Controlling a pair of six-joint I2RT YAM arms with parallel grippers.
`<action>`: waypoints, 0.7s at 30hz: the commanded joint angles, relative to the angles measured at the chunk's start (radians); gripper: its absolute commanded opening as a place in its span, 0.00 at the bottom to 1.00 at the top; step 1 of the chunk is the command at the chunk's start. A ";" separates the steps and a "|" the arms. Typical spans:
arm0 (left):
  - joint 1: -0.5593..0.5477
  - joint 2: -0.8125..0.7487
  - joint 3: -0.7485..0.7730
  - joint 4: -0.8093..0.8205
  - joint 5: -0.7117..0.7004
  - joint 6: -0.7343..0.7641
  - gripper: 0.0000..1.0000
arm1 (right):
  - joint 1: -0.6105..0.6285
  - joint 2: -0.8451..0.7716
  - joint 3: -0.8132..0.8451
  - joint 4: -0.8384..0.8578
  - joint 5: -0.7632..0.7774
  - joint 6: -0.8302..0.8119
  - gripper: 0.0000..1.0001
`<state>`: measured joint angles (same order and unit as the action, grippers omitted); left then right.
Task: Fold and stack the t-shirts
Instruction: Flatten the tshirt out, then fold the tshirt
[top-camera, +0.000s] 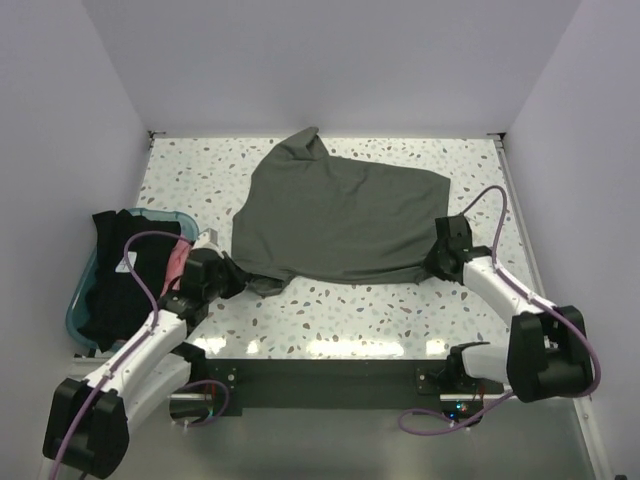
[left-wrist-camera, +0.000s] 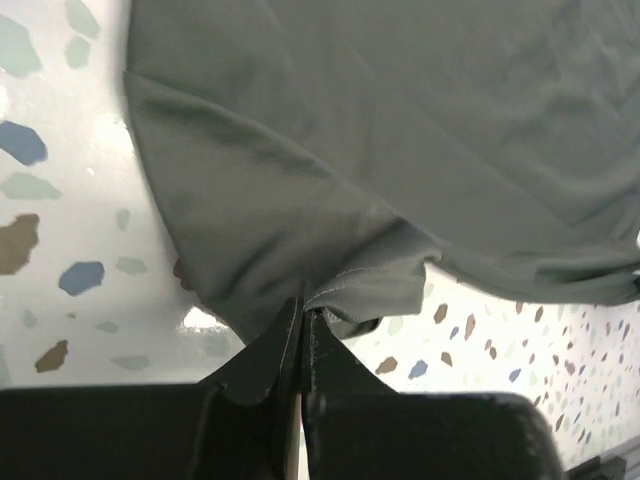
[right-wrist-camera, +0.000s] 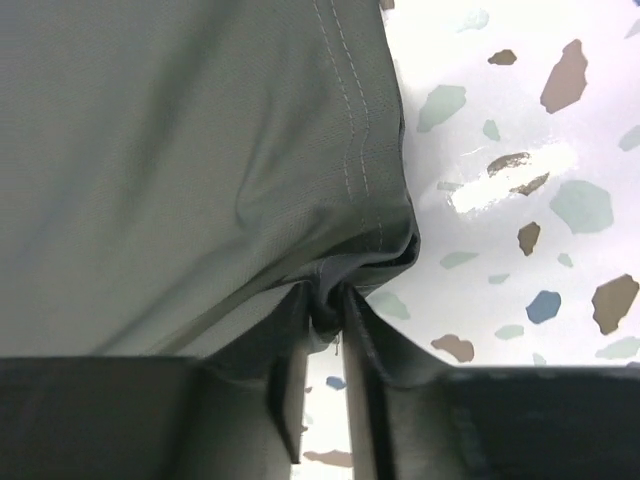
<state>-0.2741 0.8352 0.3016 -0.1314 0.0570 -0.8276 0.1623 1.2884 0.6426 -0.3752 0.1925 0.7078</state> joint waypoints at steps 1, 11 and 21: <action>-0.092 -0.008 0.027 -0.040 0.008 -0.013 0.05 | -0.004 -0.086 -0.006 -0.044 0.041 -0.002 0.26; -0.224 -0.031 0.116 -0.212 -0.192 -0.018 0.55 | 0.002 -0.285 -0.040 -0.085 -0.013 -0.044 0.50; -0.224 -0.002 0.202 -0.450 -0.419 -0.154 0.58 | 0.003 -0.287 -0.084 -0.085 0.013 -0.025 0.47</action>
<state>-0.4938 0.8310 0.4763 -0.4664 -0.2493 -0.9085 0.1635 1.0199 0.5701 -0.4553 0.1841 0.6773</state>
